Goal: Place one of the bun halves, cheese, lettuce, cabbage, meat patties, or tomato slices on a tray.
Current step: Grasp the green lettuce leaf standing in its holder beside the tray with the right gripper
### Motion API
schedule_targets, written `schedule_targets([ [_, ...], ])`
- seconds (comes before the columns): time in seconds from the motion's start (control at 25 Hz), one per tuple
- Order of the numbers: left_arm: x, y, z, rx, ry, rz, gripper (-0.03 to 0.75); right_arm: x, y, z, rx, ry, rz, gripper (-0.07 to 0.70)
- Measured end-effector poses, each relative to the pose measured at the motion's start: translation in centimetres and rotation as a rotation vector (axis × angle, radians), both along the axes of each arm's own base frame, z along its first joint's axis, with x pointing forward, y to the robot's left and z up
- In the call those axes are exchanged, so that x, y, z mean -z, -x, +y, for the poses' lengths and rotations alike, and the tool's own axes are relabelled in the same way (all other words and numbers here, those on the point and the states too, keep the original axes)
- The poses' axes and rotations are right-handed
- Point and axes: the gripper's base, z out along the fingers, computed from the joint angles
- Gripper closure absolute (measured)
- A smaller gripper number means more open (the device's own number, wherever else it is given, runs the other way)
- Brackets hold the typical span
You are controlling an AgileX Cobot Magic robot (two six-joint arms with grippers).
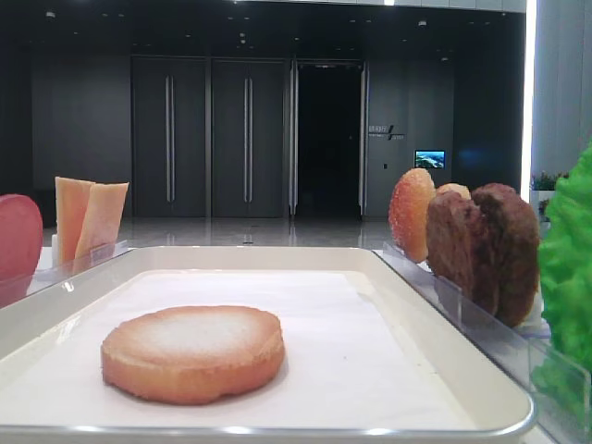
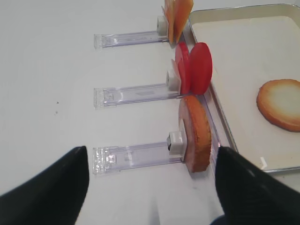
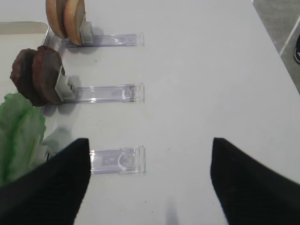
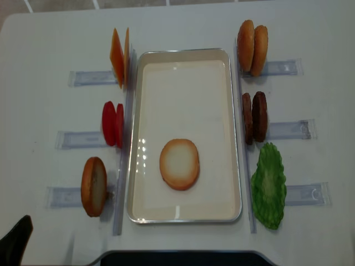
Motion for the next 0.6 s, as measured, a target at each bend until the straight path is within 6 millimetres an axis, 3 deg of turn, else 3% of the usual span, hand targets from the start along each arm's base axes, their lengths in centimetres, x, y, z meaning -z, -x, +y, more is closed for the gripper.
schedule_targets([
  [0.6, 0.00, 0.00, 0.00, 0.000, 0.000, 0.000, 0.073, 0.00, 0.00, 0.01, 0.001, -0.003, 0.000, 0.097],
])
